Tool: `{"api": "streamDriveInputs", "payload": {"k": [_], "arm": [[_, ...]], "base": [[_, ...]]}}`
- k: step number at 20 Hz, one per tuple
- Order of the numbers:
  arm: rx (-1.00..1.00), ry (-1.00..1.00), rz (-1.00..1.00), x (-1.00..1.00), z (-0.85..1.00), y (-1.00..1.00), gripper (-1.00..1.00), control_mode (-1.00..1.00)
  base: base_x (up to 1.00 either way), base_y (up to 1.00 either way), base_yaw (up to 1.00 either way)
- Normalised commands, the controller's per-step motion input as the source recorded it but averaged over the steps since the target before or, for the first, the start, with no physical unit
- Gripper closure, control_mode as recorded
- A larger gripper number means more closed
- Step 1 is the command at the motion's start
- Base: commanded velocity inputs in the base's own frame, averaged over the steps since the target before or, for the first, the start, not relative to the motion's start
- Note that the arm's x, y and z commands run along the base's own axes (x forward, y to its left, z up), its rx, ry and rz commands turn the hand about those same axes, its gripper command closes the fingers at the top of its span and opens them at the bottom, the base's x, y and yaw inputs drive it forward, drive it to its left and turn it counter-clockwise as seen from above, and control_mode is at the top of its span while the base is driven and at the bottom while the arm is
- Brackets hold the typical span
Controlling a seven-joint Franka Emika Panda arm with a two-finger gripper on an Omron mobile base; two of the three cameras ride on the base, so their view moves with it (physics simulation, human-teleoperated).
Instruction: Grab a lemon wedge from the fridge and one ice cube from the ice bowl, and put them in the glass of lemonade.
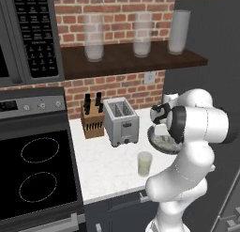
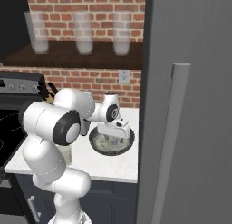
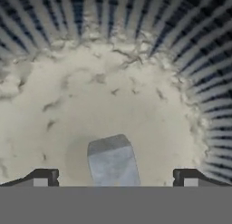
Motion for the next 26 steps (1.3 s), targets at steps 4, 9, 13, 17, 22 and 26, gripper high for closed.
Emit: {"api": "streamDriveInputs", "payload": {"k": [4,9,13,17,22,26], "arm": [[0.00,0.00,0.00,0.39,-0.21,-0.07,-1.00,-1.00],[-0.01,0.00,0.00,0.20,-0.35,-0.01,-1.00,-1.00],[-0.01,0.01,0.00,0.00,-0.31,0.00,-1.00,-1.00],[0.00,0.05,0.00,-0.19,-0.09,0.00,-1.00,-1.00],[0.00,0.00,0.00,-0.49,0.00,0.00,-1.00,-1.00],[0.00,0.00,0.00,-0.18,-0.01,0.00,-1.00,-1.00]], "base": [[0.00,0.00,0.00],[0.00,0.00,0.00],[0.00,0.00,0.00],[0.00,0.00,0.00],[0.00,0.00,0.00],[0.00,0.00,0.00]]}}
